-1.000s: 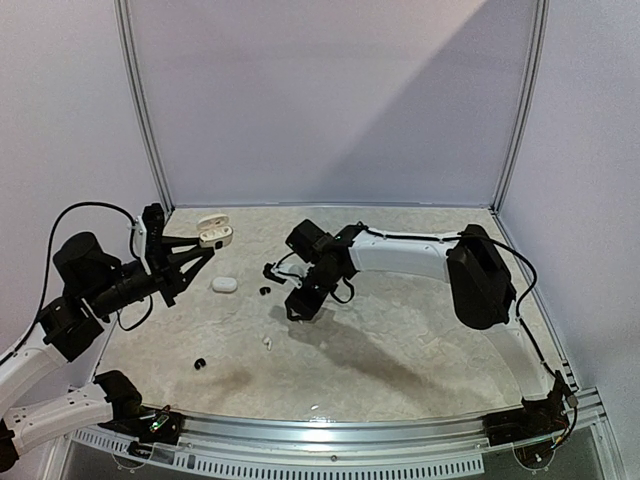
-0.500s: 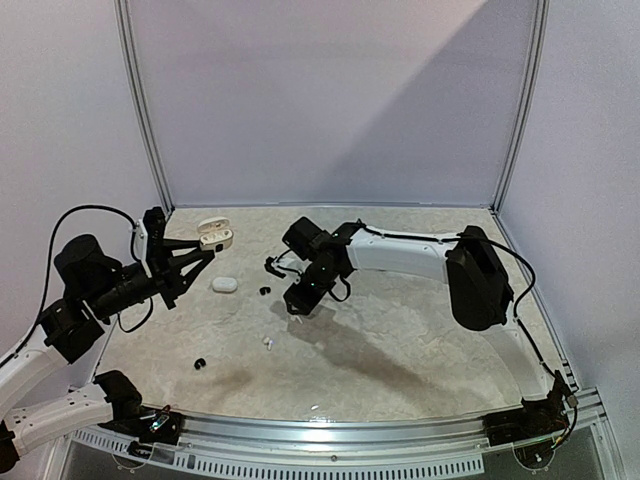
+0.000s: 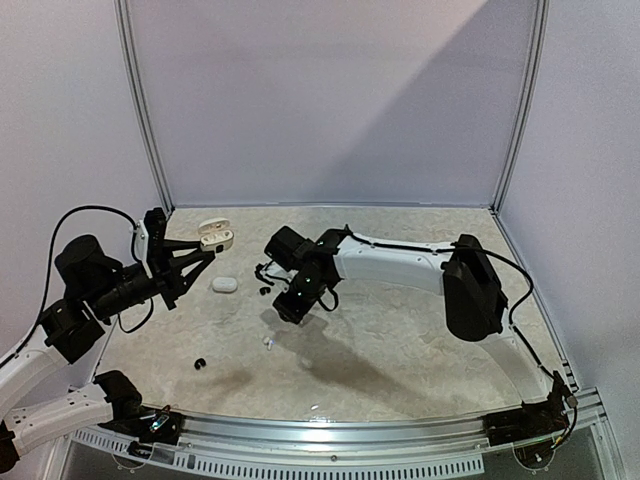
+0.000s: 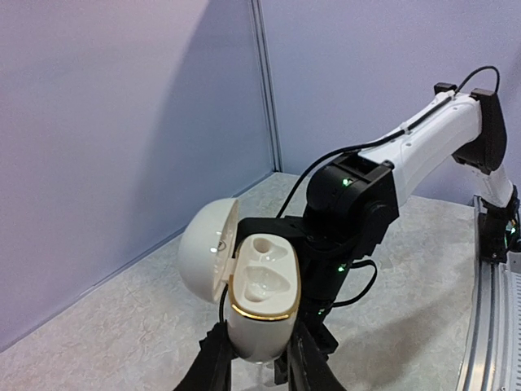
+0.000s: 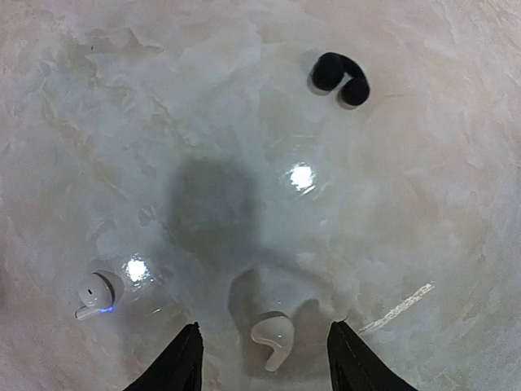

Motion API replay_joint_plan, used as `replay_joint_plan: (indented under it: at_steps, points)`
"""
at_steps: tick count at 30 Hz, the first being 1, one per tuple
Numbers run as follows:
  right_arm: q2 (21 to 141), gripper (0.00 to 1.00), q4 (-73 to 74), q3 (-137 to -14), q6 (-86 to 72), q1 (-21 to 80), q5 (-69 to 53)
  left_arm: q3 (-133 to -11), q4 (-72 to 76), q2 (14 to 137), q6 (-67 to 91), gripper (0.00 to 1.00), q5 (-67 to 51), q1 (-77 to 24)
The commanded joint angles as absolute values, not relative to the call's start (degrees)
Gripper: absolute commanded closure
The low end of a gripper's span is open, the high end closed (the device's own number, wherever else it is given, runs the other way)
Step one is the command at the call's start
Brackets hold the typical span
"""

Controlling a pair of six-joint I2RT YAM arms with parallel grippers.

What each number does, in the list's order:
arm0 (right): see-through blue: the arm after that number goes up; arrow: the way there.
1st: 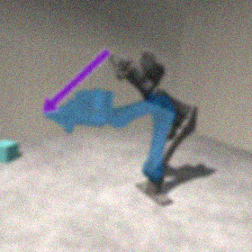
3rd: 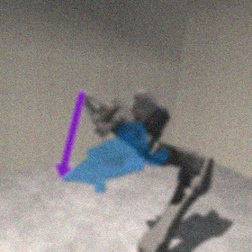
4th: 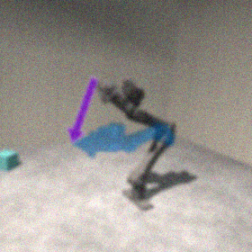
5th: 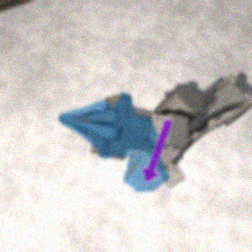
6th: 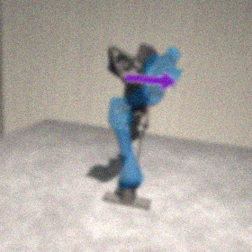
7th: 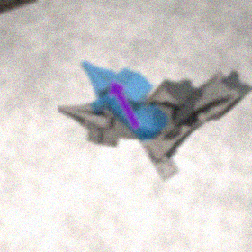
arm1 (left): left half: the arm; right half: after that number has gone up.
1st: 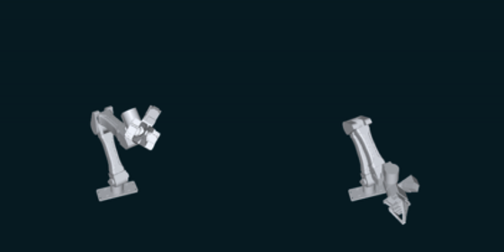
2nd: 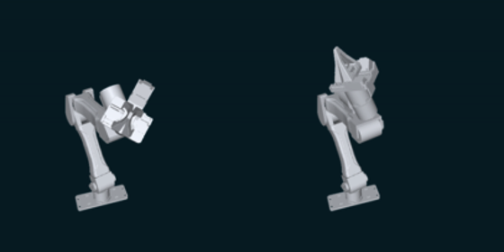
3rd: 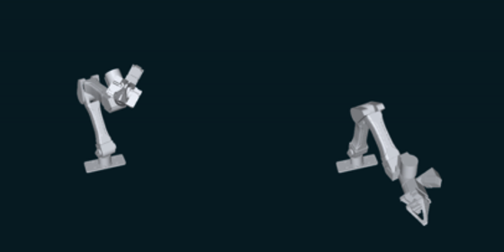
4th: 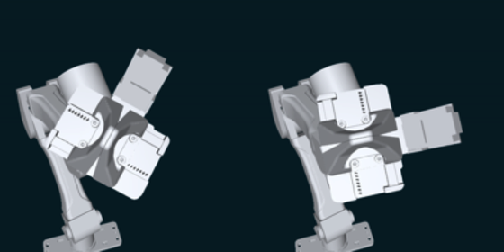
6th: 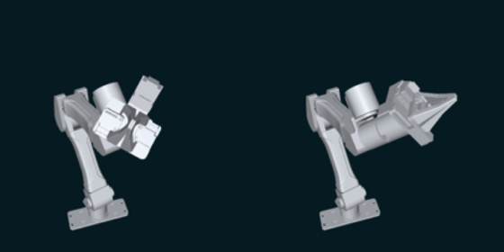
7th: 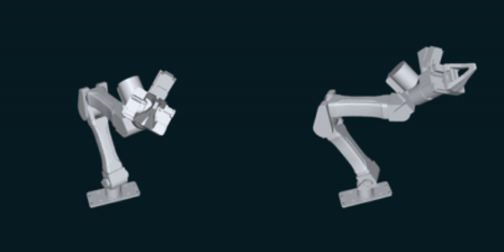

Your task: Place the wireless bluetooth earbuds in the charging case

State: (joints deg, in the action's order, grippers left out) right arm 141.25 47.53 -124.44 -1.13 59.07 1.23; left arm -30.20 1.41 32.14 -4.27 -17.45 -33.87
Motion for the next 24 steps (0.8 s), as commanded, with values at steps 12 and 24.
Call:
replay_joint_plan:
  at_steps: [12,24]
  points:
    - [146.3,0.66,49.5,-126.6,-1.6,59.6,3.2,-30.0,2.5,32.7,-3.8,1.00,-17.9,-33.2]
    - [144.6,0.81,51.5,-126.8,-1.6,59.8,3.5,-29.9,2.2,32.6,-4.0,1.00,-17.9,-33.2]
